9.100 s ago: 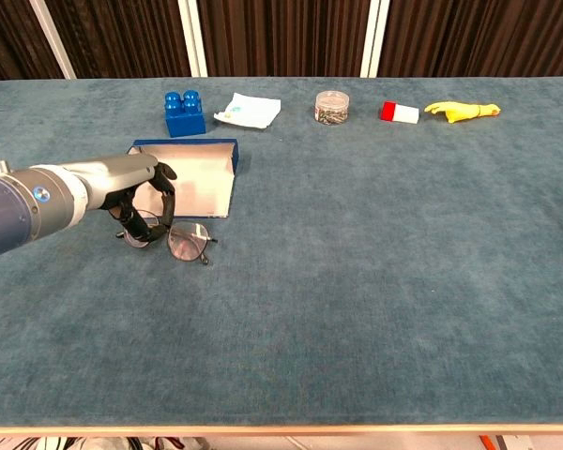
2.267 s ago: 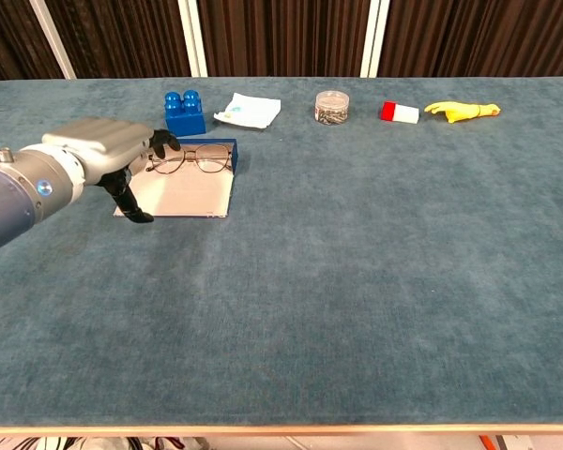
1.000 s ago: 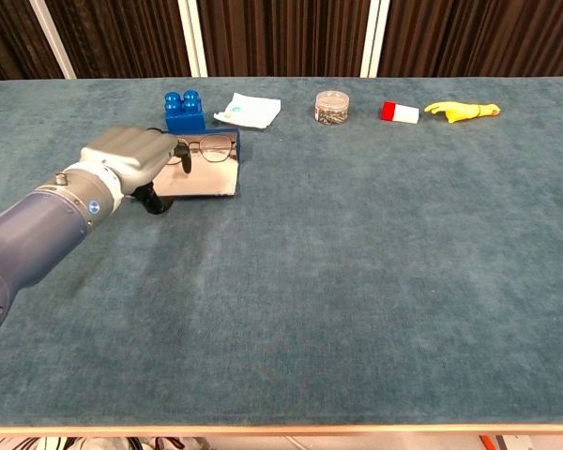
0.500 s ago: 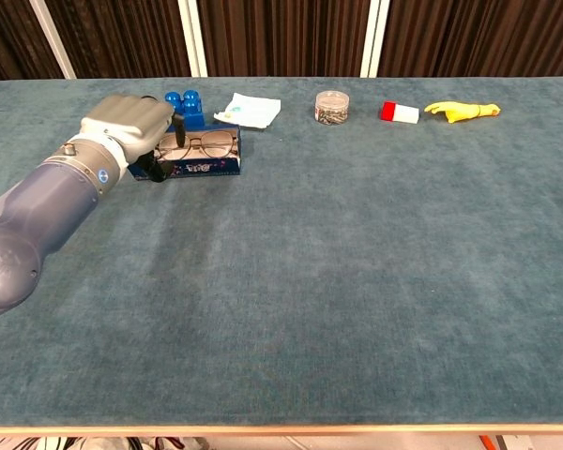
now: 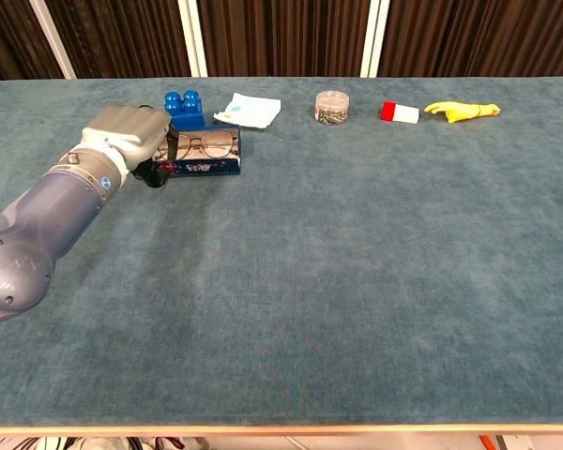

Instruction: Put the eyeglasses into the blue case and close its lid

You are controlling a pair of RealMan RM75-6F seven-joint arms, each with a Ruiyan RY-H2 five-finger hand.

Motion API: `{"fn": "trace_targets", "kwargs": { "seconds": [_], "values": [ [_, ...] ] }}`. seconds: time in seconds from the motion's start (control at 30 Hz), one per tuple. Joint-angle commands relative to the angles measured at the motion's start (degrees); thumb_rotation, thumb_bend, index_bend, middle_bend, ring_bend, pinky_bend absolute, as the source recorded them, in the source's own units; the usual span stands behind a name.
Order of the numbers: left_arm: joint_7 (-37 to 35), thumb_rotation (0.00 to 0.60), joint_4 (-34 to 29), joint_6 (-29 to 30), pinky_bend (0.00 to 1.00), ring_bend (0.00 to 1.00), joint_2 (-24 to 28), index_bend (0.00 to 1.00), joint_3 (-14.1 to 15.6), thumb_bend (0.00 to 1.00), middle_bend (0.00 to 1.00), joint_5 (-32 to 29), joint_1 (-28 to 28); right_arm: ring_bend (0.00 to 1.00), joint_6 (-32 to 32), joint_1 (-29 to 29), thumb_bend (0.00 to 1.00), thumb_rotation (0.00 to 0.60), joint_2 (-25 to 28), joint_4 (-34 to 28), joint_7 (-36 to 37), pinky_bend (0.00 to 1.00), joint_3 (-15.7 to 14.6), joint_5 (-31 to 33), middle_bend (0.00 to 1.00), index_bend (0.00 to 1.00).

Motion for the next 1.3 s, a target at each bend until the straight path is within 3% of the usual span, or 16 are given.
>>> {"fn": "trace_targets", "kwargs": {
  "seconds": [0.03,0.17,0.53,0.7,0.93,1.3],
  "values": [
    [0.2,0.6,0.1,0.1,0.14,0.08,0.0,0.55,-0.1,0.43,0.19,0.1,0.4,0.05,-0.1,0.0,0.05,0.6,0.1,-0.1,0.1,0.19,0.0,0.2,0.0,0.01],
    [1.2,0.6,-2.2,-0.4,0.14,0.07,1.0,0.56,-0.2,0.44,0.19,-0.4,1.3,0.05,-0.1,0.0,0.05,0.6,0.1,-0.2,0.1,0.19,0.0,0.2,0.0,0.01],
    [10.0,0.6,-25.2,6.2,0.12,0.04,11.6,0.56,1.8,0.44,0.18,-2.7,7.6,0.05,-0.1,0.0,0.05,0.6,0.1,-0.2,0.3,0.19,0.1,0.3,0.0,0.01],
    [12.5,0.6,-30.5,7.4,0.11,0.04,14.7,0.56,2.0,0.44,0.18,-4.1,8.2,0.05,0.2,-0.1,0.05,0.6,0.0,-0.2,0.1,0.19,0.2,0.2,0.0,0.01],
    [10.5,0.6,-31.0,5.2,0.11,0.04,16.1,0.56,0.3,0.44,0.18,-4.4,6.8,0.05,0.4,-0.1,0.05,0.6,-0.2,-0.1,-0.3,0.19,0.2,0.3,0.0,0.01],
    [11.8,0.6,-24.7,-0.5,0.1,0.04,14.9,0.56,-2.0,0.44,0.17,-9.9,2.1,0.05,0.2,-0.1,0.05,0.6,-0.1,-0.4,-0.6,0.19,0.2,0.7,0.0,0.01]
  ]
}}
